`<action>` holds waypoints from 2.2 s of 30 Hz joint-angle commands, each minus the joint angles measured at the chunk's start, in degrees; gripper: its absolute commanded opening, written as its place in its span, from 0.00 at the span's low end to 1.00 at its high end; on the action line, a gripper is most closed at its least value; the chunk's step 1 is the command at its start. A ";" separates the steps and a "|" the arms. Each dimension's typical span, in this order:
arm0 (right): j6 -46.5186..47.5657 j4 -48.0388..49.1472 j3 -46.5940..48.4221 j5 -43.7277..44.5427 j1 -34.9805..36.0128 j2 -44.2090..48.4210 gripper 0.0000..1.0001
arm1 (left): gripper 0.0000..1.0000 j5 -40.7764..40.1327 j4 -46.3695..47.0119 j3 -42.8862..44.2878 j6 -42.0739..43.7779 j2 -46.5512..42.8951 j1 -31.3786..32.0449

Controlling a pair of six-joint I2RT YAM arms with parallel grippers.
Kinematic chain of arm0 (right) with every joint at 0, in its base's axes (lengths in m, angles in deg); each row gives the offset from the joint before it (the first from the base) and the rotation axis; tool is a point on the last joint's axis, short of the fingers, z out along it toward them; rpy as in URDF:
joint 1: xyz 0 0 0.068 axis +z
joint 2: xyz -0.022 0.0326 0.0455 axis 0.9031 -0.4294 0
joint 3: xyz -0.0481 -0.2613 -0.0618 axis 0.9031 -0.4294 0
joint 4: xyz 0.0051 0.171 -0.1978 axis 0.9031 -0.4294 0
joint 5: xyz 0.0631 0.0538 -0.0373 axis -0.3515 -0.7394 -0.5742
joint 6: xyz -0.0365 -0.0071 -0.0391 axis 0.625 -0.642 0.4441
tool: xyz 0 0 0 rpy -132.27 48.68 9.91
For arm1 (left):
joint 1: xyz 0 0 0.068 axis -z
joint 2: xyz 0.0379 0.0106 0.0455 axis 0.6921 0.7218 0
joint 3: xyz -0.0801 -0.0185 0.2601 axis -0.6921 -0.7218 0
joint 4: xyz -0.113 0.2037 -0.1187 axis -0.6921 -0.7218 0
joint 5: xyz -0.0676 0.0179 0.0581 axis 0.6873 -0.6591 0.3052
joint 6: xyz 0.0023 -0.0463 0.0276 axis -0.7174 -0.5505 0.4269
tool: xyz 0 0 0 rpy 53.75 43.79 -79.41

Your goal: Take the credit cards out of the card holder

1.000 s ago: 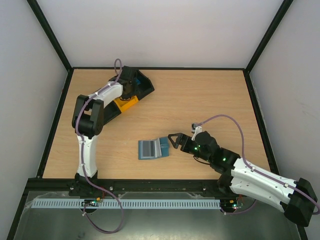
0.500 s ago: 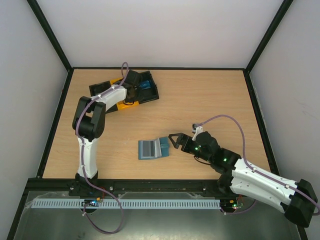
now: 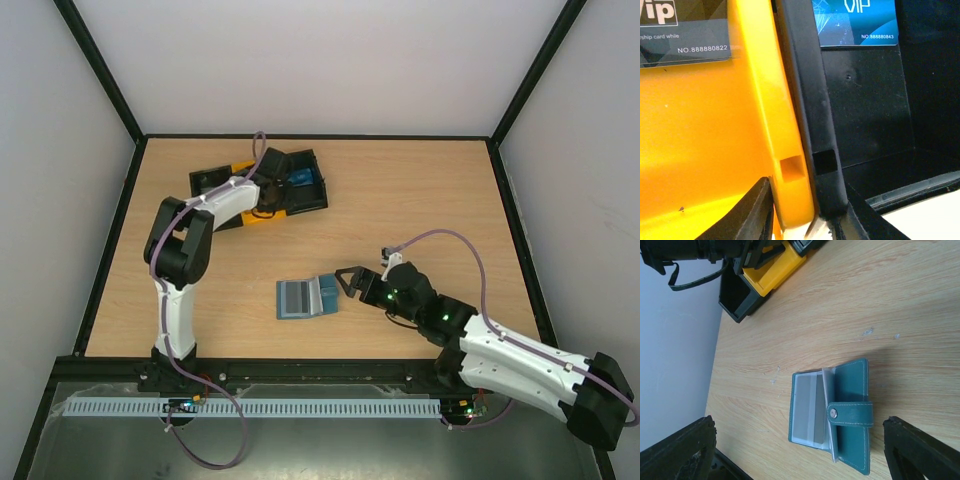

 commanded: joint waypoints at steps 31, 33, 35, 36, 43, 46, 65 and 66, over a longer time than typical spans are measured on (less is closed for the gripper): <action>-1.72 12.44 14.91 0.64 8.67 -33.46 0.32 | 0.87 34.10 19.60 -42.63 -6.28 -33.56 -5.93; -1.20 12.12 16.42 0.96 8.61 -36.40 0.31 | 0.86 35.88 21.06 -45.73 -6.80 -35.08 -6.00; -1.01 11.10 17.62 1.50 8.59 -39.29 0.31 | 0.86 36.90 21.94 -48.04 -6.89 -36.58 -5.94; -0.92 11.03 17.89 1.51 8.59 -40.68 0.30 | 0.85 37.12 22.05 -49.10 -6.77 -37.05 -5.94; 0.05 11.03 17.85 2.36 8.57 -46.70 0.27 | 0.80 40.51 24.86 -54.69 -7.32 -37.75 -5.99; 0.33 11.11 17.16 2.92 8.54 -47.88 0.25 | 0.79 40.85 26.00 -56.11 -7.83 -37.88 -5.76; -0.17 16.66 8.84 4.75 8.54 -48.36 0.04 | 0.86 44.17 35.69 -56.66 -16.53 -37.42 2.11; -0.26 16.98 8.42 4.84 8.51 -48.01 0.04 | 0.86 43.88 36.11 -56.49 -17.11 -37.56 2.96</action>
